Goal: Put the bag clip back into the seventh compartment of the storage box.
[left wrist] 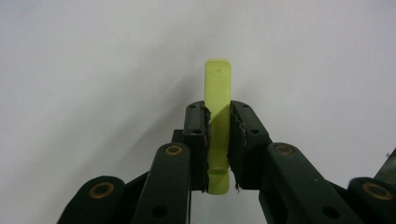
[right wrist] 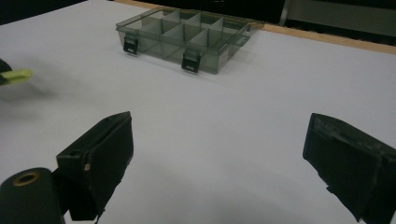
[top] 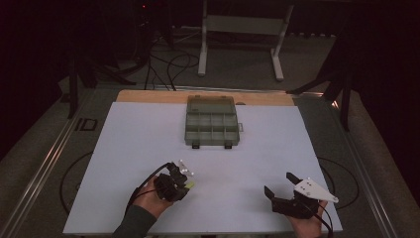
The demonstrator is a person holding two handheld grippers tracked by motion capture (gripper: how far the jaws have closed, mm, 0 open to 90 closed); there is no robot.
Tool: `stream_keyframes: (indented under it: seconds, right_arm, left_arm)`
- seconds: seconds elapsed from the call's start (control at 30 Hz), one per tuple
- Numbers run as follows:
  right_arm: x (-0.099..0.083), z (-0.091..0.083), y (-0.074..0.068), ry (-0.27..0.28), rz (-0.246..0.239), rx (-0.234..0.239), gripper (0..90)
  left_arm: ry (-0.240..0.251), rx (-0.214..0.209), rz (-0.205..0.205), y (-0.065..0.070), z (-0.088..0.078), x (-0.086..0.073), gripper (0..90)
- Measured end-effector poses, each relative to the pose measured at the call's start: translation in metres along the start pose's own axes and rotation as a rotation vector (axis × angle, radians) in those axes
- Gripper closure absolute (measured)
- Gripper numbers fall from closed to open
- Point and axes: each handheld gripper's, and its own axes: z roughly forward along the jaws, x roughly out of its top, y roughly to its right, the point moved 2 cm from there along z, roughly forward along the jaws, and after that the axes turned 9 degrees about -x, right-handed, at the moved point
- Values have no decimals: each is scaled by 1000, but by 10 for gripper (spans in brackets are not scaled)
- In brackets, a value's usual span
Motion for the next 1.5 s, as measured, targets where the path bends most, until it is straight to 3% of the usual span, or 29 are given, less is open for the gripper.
stream_keyframes:
  seconds: [0.97,1.5]
  right_arm:
    - [0,0,1,9,11,-5,81]
    - [0,-1,1,12,13,-8,81]
  left_arm:
    - [107,39,-8,-11,-23,28,790]
    - [139,57,-13,-17,-29,45,790]
